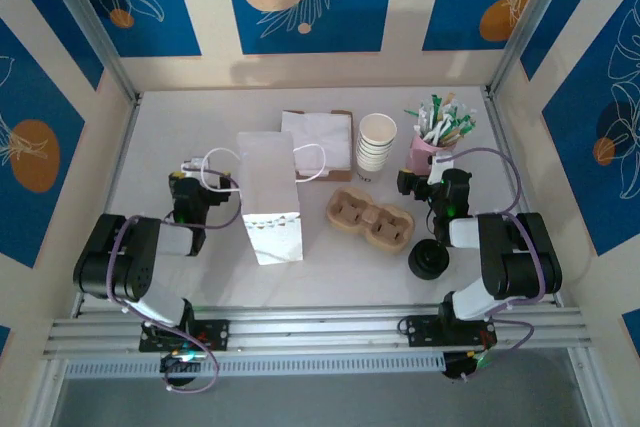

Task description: Pack the takeout coffee

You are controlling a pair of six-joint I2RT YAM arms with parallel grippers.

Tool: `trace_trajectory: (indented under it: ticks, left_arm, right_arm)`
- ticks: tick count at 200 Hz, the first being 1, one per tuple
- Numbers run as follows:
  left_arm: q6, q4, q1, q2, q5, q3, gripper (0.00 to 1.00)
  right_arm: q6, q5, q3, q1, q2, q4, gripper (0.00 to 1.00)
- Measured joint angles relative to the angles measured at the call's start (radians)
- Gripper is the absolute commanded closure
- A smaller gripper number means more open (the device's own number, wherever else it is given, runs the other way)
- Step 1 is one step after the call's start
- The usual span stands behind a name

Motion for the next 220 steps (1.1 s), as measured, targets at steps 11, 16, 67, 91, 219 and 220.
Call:
trace_trajectory:
  ticks: [11, 16, 67, 91, 219, 220]
  left_arm:
    - [0.000, 0.000, 0.000, 0.000, 0.009, 0.000, 0.00]
    - [0.000, 0.000, 0.000, 0.000, 0.010, 0.000, 0.00]
    - [0.000, 0.000, 0.000, 0.000, 0.021, 0.000, 0.00]
    - [0.000, 0.000, 0.000, 0.000, 0.021, 0.000, 0.00]
    - [-0.006, -0.120, 0.000, -0.246, 0.036, -0.042, 0.00]
    - [-0.007, -0.124, 0.000, -0.251, 0.036, -0.042, 0.00]
  right_arm:
    - [0.000, 0.000, 0.000, 0.000, 0.000, 0.000, 0.01]
    - [0.000, 0.000, 0.000, 0.000, 0.000, 0.000, 0.01]
    - [0.000, 0.000, 0.000, 0.000, 0.000, 0.000, 0.01]
    - [0.000, 0.000, 0.000, 0.000, 0.000, 0.000, 0.01]
    - [0.037, 0.089, 0.011, 0.034, -0.322, -0.242, 0.01]
    - [0.039, 0.090, 0.011, 0.034, -0.329, -0.248, 0.01]
